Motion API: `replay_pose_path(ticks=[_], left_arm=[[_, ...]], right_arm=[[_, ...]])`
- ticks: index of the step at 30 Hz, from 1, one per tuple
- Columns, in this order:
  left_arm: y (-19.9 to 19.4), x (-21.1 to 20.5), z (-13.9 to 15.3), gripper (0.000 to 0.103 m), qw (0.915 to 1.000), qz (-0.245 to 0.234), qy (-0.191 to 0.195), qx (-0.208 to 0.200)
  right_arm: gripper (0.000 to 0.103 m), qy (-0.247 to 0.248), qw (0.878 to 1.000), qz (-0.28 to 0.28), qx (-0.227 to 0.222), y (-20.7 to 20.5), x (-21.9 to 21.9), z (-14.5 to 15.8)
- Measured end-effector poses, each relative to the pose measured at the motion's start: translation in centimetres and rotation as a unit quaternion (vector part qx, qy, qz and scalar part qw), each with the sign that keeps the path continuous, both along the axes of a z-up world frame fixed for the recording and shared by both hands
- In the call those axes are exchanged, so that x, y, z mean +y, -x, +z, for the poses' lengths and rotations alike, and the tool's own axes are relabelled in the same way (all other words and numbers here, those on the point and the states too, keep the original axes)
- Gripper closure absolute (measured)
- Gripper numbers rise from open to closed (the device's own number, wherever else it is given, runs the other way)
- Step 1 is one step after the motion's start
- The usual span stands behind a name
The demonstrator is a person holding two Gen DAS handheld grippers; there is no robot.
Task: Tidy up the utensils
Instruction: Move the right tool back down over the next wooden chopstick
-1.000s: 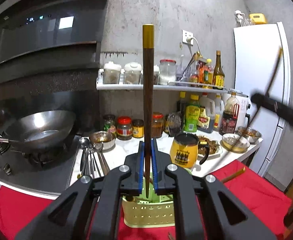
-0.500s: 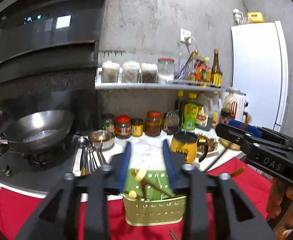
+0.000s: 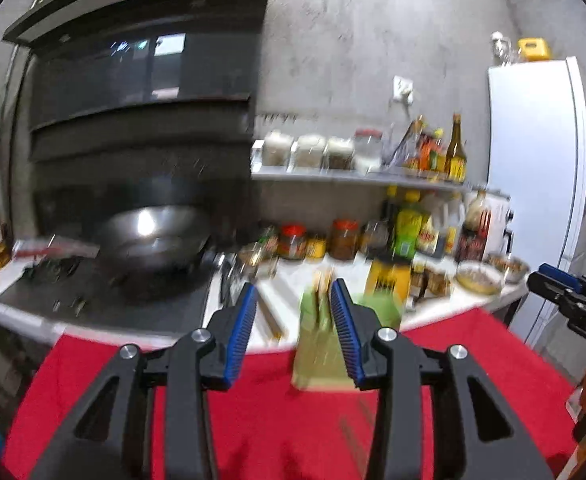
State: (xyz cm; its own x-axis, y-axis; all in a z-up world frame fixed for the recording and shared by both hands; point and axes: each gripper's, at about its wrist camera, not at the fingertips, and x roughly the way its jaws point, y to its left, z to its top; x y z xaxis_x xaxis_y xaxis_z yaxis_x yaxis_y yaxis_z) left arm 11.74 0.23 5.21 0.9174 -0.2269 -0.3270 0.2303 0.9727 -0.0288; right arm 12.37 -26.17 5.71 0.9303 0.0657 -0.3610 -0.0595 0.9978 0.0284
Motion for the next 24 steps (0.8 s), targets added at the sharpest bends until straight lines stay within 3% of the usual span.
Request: replay_pose_path(ticks=[6,12,18,22,24], left_arm=[[4.6,1.8,-7.7,0.065,0.9953,0.022,-0.032,0.089],[6.7,2.8,-14.2,0.065,0.9792,0.028,-0.048,0.195],[7.1,3.5,-16.1,0.065,0.9714,0.027,-0.031,0.234],[6.7,3.2,-16.2,0.065,0.9711,0.026,-0.04,0.234],[6.3,3.2,-16.1,0.065,0.9716,0.027,-0.042,0.232]], right_arm=[[0.06,0.007,0.996,0.018,0.091,4.2,1.5,-8.0],[0.06,0.007,0.986,0.036,0.165,6.1,3.9,-13.3],[0.062,-0.004,0.975,0.052,0.216,5.2,6.1,-15.8],[0.087,-0.01,0.97,0.068,0.232,3.8,7.2,-16.2],[0.091,-0.005,0.969,0.071,0.236,3.1,7.7,-16.3]])
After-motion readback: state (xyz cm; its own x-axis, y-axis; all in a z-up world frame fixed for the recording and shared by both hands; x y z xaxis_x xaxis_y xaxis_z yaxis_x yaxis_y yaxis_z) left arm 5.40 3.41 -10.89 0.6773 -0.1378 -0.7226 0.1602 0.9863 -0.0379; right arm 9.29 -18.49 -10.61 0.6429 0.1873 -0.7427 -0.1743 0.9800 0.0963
